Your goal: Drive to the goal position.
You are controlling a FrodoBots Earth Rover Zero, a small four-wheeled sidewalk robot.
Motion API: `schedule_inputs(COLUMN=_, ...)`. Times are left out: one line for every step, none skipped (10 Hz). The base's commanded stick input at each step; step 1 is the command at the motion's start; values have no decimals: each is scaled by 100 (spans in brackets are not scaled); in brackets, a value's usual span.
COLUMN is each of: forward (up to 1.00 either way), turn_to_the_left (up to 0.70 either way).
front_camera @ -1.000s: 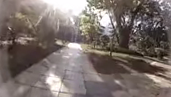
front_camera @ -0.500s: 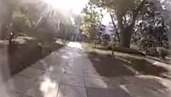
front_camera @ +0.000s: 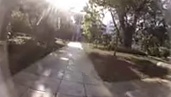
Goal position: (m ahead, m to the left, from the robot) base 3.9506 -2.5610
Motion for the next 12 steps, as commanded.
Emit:
schedule_inputs(forward=50, turn_to_the_left=0)
schedule_inputs(forward=50, turn_to_the_left=0)
schedule_inputs(forward=50, turn_to_the_left=0)
schedule_inputs(forward=50, turn_to_the_left=0)
schedule_inputs(forward=50, turn_to_the_left=0)
schedule_inputs(forward=50, turn_to_the_left=0)
schedule_inputs(forward=50, turn_to_the_left=0)
schedule_inputs(forward=50, turn_to_the_left=0)
schedule_inputs(forward=50, turn_to_the_left=0)
schedule_inputs(forward=50, turn_to_the_left=0)
schedule_inputs(forward=50, turn_to_the_left=0)
schedule_inputs(forward=50, turn_to_the_left=0)
